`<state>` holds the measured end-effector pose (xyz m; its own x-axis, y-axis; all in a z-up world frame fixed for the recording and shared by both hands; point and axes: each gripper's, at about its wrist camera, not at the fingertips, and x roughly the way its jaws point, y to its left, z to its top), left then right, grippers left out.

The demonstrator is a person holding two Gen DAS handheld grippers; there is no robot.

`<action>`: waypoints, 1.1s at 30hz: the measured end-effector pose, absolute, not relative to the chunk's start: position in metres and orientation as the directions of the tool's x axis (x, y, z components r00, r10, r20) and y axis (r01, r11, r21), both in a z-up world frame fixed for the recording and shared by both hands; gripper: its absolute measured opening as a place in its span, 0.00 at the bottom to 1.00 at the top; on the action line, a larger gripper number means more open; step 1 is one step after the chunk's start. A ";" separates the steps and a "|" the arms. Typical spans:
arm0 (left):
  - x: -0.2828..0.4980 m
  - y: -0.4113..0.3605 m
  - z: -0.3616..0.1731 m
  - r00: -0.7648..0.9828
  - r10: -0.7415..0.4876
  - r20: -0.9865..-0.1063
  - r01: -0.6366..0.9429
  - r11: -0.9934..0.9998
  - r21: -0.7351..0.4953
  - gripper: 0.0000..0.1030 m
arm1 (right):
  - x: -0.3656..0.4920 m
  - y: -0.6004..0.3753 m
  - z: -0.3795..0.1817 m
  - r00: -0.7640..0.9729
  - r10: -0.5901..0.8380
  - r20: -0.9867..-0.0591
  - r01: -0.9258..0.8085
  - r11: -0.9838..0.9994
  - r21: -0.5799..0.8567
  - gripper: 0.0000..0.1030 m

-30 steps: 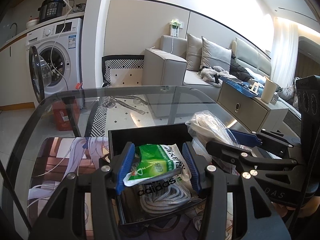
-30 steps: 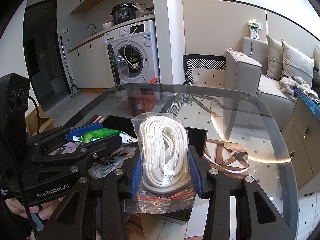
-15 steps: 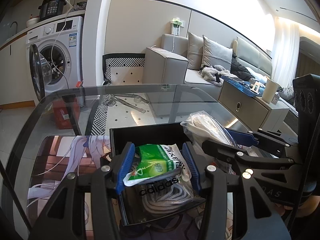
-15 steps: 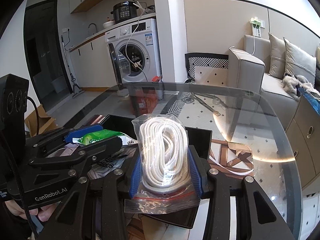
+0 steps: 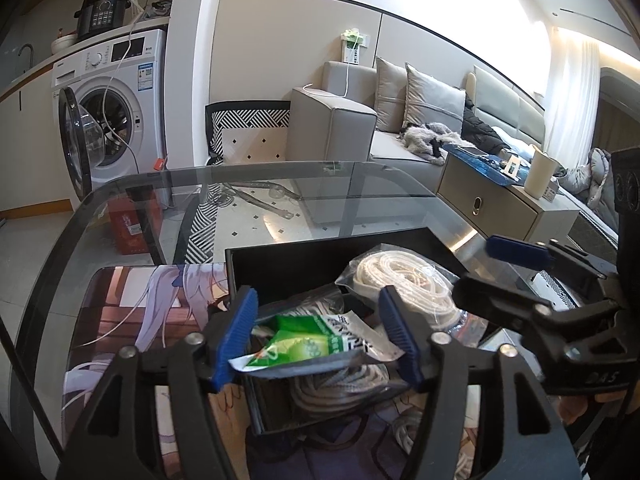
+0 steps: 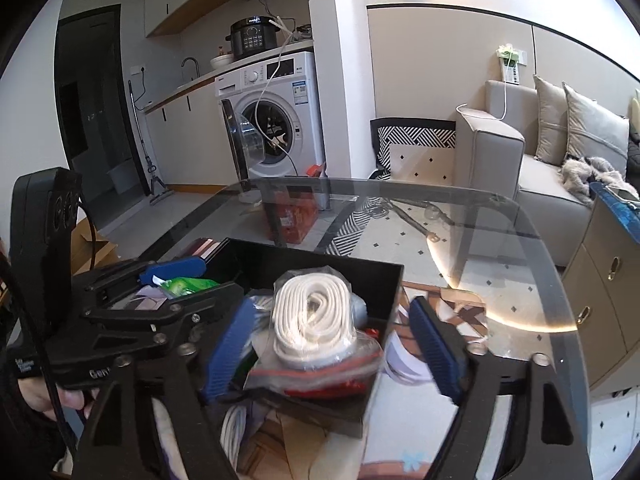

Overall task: Organize soft objects
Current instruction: 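Open both tools to drop the cable bag and green packet into the box, then move the right tool to the loose white cable while the left tool approaches the plush bunny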

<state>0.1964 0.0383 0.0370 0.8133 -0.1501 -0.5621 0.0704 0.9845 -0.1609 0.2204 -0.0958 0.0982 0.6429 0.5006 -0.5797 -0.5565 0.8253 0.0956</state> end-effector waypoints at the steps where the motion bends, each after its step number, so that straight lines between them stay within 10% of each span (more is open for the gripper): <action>1: 0.194 0.039 0.038 0.813 -0.146 -0.563 0.069 0.985 -0.156 0.68 | 0.217 -0.098 0.099 0.640 0.507 -0.578 -0.560 0.822 0.102 0.87; 8: 0.174 0.046 0.048 0.807 -0.167 -0.567 0.083 0.982 -0.170 0.99 | 0.190 -0.119 0.104 0.590 0.564 -0.578 -0.580 0.794 0.182 0.99; 33: 0.099 0.053 0.030 0.792 -0.119 -0.599 0.078 0.992 -0.095 1.00 | 0.125 -0.117 0.061 0.535 0.486 -0.691 -0.557 0.818 0.144 0.99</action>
<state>0.0991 0.0528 0.0299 0.7915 -0.1193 -0.5993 0.0779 0.9925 -0.0947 0.1250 -0.1174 0.0605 0.5352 0.4857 -0.6911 -0.5566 0.8182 0.1440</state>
